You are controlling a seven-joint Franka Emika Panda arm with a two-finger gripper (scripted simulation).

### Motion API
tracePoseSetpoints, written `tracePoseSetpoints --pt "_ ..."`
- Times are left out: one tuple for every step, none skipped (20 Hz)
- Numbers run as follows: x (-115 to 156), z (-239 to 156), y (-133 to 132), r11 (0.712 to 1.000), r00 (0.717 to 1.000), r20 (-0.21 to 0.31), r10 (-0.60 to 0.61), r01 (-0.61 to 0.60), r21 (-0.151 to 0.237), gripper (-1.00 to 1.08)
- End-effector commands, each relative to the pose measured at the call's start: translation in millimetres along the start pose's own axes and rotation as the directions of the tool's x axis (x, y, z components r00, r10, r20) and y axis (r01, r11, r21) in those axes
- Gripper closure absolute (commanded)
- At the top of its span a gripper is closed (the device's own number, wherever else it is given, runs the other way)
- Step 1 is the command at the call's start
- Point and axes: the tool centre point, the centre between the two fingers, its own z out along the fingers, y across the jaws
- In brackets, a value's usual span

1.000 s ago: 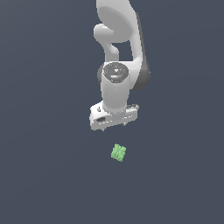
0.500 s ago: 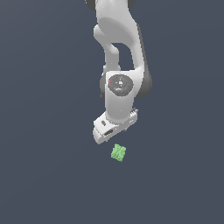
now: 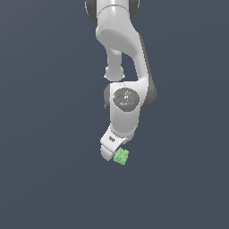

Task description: Pick up the object and move it to a goal position.

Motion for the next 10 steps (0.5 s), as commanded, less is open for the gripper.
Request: tracePoseSetpoints --pt "5.3 5.0 3.5 0.997 0.997 -0.002 -0.071 0.071 0.0 -0.92" --pt "7.1 6.9 4.7 0.995 0.995 -0.003 -0.096 0.096 0.0 -0.92" --pt "8.8 8.6 5.9 0.993 0.993 -0.004 -0.12 0.12 0.0 -0.92" --pt "10.4 10.2 7.0 0.99 0.99 -0.004 -0.142 0.142 0.0 -0.92" --pt "11.8 11.7 8.1 0.987 0.987 -0.005 -0.162 0.162 0.0 -0.92" --pt "13.1 13.2 9.0 0.983 0.983 -0.006 -0.181 0.181 0.0 -0.92" --pt "14.3 14.5 9.9 0.98 0.98 -0.007 -0.199 0.199 0.0 -0.92" --pt "15.4 15.7 10.7 0.977 0.977 -0.008 -0.215 0.215 0.0 -0.92" --pt "16.4 16.8 11.5 0.973 0.973 -0.008 -0.229 0.229 0.0 -0.92" --pt "17.3 17.8 12.2 0.97 0.97 -0.009 -0.242 0.242 0.0 -0.92"
